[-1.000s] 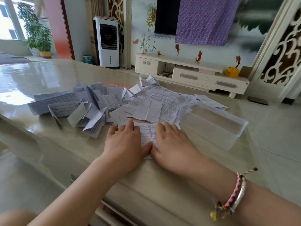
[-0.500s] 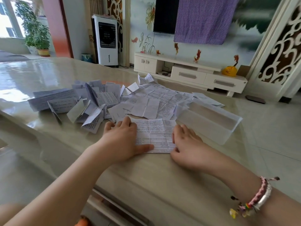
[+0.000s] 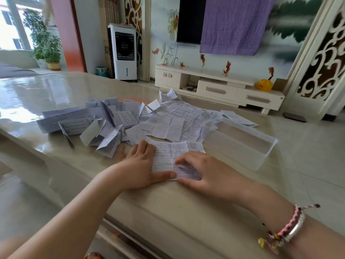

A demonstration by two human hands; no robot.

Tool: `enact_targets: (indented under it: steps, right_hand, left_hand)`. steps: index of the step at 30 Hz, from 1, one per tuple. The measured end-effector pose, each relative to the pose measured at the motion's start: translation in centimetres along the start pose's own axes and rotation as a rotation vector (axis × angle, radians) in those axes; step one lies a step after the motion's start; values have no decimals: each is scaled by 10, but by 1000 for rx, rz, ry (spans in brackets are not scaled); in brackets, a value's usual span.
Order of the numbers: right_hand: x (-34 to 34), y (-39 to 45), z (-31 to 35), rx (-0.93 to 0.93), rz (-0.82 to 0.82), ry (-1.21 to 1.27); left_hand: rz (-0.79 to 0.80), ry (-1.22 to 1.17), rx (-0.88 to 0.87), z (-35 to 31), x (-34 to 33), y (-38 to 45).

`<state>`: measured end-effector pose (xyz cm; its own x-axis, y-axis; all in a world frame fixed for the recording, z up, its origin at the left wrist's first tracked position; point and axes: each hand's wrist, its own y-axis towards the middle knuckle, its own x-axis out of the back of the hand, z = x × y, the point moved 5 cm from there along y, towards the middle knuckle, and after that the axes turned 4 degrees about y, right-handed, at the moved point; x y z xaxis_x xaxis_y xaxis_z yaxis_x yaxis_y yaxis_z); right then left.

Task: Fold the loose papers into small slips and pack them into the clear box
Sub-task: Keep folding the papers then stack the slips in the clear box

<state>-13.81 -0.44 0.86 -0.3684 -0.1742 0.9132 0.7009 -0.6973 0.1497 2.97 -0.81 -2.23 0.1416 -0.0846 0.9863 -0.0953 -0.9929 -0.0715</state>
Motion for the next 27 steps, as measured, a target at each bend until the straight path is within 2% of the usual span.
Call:
enact_targets:
  steps: [4,7,12,17,27]
  right_hand:
    - [3,1,-4,87,31,-139]
    - [2,3,-5,114,65,-194]
    - [-5,2,-9,104,88,-165]
    - [-7,3,-13,77,86,-94]
    - [-2,7,-5,143,30,-204]
  left_hand:
    - [-70,-32,-14,-1,0,-2]
    - [-160,16,-88,-6,3,-6]
    - [-199,54,-208,-6,9,-11]
    - [-316,80,-388,-8,17,-16]
    - [-262,142,-328,-7,20,-17]
